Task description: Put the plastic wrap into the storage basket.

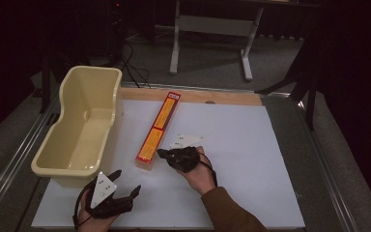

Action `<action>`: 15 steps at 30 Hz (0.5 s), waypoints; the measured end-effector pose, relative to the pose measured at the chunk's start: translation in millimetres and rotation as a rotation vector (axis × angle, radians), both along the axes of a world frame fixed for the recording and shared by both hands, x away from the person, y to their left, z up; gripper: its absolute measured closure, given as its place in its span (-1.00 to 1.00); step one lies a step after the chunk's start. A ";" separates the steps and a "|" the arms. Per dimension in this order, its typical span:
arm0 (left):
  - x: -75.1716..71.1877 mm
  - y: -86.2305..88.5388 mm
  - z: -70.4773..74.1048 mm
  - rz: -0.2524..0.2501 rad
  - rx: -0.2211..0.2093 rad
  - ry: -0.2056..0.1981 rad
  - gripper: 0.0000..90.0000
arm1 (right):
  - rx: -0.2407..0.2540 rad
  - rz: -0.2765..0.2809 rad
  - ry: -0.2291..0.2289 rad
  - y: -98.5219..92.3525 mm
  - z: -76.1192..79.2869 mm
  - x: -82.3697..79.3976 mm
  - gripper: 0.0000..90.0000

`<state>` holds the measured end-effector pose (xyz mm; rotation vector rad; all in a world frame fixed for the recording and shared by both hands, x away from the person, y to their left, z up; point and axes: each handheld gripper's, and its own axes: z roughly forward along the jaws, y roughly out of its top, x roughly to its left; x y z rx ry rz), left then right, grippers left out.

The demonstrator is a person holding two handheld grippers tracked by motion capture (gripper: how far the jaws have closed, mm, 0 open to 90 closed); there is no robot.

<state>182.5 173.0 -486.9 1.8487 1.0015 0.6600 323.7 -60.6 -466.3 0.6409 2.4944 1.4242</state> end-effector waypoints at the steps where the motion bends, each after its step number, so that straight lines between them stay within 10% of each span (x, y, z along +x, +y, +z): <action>1: 0.1 -0.1 0.1 -0.002 -0.001 0.001 -0.52 | -0.007 0.004 0.001 3.4 -0.6 1.1 1.00; 15: -0.4 1.3 0.8 -0.009 -0.006 -0.001 -0.53 | -0.112 0.032 0.040 74.2 -19.0 21.5 1.00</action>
